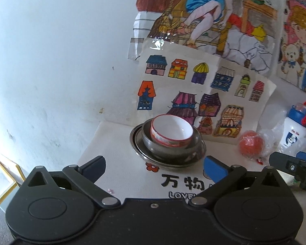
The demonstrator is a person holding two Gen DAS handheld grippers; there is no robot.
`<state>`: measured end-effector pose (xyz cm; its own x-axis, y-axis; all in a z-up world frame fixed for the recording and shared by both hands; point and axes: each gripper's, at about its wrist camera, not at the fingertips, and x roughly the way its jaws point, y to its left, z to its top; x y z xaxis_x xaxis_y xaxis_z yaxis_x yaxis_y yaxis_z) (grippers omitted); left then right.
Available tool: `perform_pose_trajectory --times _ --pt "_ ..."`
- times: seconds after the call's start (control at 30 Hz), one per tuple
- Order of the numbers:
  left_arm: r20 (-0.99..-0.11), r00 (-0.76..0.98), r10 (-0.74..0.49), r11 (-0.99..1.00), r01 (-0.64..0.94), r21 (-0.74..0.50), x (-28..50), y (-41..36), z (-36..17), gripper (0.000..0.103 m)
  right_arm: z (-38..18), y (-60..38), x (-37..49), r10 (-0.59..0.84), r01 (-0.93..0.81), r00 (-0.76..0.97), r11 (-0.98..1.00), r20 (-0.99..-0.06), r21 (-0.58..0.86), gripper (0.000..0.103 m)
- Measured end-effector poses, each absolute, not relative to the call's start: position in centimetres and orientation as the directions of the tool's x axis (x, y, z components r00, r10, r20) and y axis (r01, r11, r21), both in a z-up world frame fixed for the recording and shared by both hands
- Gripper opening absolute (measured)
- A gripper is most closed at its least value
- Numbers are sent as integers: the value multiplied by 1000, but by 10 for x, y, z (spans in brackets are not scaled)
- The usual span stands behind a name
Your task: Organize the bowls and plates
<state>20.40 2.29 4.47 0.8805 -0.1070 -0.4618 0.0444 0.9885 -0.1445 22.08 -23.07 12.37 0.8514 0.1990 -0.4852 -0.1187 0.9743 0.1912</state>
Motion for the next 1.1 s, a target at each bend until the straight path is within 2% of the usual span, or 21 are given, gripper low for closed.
perform_pose_trajectory --times 0.33,1.1 --pt "-436 893 -111 990 61 -127 171 15 31 102 118 -230 175 122 -70 881 989 -458 128 103" --pt "-417 903 -105 992 69 -102 136 13 13 102 102 -232 132 36 14 883 995 -468 103 103"
